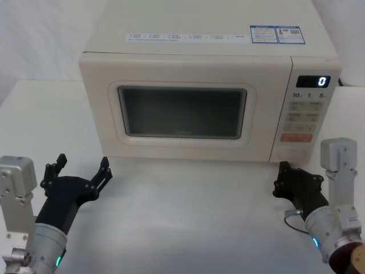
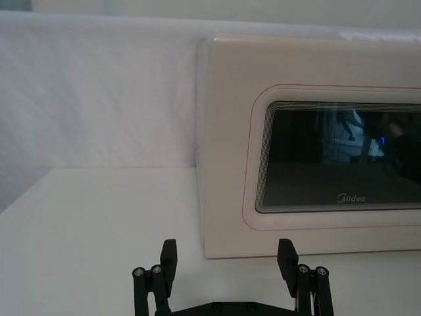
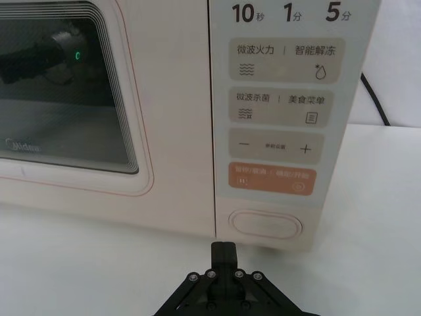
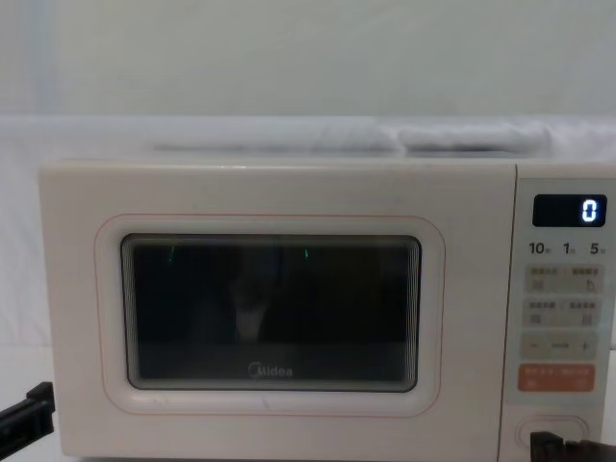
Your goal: Press the button to open the microwave door with one hand; close the microwave door with the other hand.
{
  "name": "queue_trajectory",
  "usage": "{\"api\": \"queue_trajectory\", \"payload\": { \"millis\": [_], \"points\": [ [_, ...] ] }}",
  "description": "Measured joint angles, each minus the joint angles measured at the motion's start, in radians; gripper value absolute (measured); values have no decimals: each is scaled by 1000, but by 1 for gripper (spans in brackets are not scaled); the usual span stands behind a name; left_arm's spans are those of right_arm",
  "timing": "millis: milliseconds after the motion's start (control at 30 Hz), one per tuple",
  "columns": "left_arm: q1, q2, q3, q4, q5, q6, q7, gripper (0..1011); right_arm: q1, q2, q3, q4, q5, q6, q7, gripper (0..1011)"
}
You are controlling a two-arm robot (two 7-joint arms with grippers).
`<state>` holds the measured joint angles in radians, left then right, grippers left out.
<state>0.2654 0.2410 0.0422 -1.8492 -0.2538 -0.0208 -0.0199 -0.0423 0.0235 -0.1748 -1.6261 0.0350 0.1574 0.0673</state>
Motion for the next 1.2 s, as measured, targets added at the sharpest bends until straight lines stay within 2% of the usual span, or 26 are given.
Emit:
{"api": "queue_trajectory", "payload": {
  "millis": [533, 1200],
  "points": [
    [0, 0, 0, 0, 0, 0, 0, 1001, 58, -2, 12, 40, 4, 55, 20, 0],
    [0, 0, 0, 0, 0, 0, 0, 1001, 109, -7, 32, 100, -1, 54, 7, 0]
  ]
}}
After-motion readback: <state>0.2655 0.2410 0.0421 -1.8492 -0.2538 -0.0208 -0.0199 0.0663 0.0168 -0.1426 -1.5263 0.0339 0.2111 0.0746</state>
